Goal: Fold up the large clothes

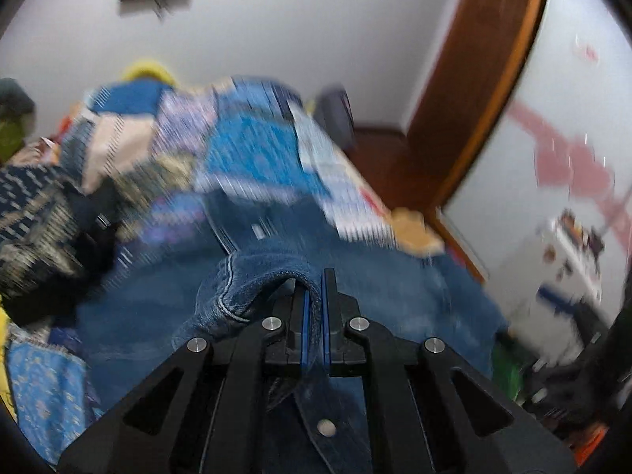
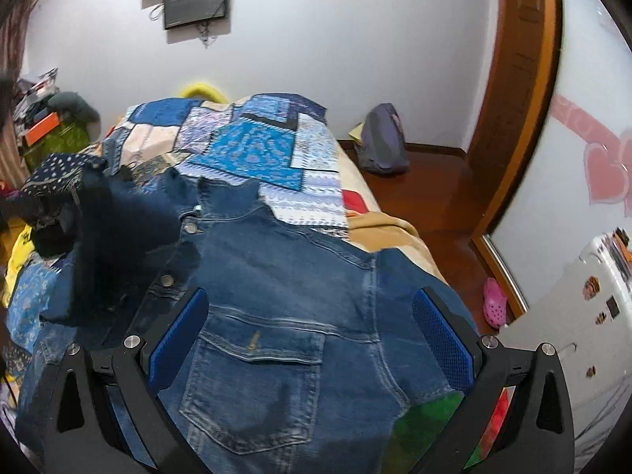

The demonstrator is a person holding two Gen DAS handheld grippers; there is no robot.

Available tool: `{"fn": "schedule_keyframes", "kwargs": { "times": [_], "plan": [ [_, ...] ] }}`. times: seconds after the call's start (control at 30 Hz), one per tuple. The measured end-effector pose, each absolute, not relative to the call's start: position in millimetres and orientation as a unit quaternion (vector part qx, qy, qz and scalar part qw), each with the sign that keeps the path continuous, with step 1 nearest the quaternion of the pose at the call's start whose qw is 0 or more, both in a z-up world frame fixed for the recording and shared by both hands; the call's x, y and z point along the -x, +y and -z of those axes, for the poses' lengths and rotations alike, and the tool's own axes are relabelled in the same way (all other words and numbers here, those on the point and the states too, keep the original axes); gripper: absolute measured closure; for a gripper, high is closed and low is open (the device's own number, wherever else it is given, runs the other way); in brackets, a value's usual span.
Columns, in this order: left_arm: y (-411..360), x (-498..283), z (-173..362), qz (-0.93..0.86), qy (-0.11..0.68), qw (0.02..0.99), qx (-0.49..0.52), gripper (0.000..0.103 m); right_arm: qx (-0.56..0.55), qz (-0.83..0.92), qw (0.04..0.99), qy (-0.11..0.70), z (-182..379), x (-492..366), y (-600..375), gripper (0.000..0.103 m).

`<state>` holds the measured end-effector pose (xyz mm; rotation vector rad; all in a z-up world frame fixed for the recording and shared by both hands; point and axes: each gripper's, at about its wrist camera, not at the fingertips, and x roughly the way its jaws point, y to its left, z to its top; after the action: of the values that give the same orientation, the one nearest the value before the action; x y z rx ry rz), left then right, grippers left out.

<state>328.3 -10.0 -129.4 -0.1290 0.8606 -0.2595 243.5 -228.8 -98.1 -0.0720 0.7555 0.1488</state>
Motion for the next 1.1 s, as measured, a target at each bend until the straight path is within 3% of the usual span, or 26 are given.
{"fn": "schedule_keyframes", "kwargs": {
  "times": [0.17,0.23,0.27,0.37,0.4,0.73,1.03,1.1],
  "plan": [
    [-54.2,-310.4,169.5,0.151,0.467,0.871,-0.001,0.099,0.021,-0.071,0.922,0.381,102.3,-244.4,-239.8,0.000],
    [-64.1,-299.7,174.4,0.164,0.474,0.865,-0.026,0.093,0.023,-0.071,0.920,0.385,103.8,-244.2,-240.3,0.000],
    [-67.4,-294.2,175.2,0.170,0.476,0.862,-0.032,0.086,0.026,-0.071,0.919,0.386,104.2,-243.9,-239.5,0.000],
    [-60.5,-284.0,167.7,0.174,0.470,0.865,-0.030,0.047,0.039,-0.077,0.919,0.385,103.4,-242.0,-233.8,0.000],
    [-55.8,-279.0,163.7,0.168,0.460,0.871,-0.029,0.040,0.044,-0.081,0.919,0.383,102.1,-240.9,-229.6,0.000],
    [54.4,-242.7,132.9,0.054,0.419,0.906,-0.010,0.030,0.114,-0.161,0.909,0.366,96.0,-239.9,-164.3,0.000],
    [144.9,-212.4,185.3,-0.035,0.476,0.879,0.018,0.030,0.243,-0.253,0.856,0.379,122.8,-253.9,-76.6,0.002],
    [156.3,-205.0,201.2,-0.044,0.490,0.870,0.028,0.030,0.277,-0.258,0.835,0.399,140.0,-266.1,-62.2,0.011]
  ]
}}
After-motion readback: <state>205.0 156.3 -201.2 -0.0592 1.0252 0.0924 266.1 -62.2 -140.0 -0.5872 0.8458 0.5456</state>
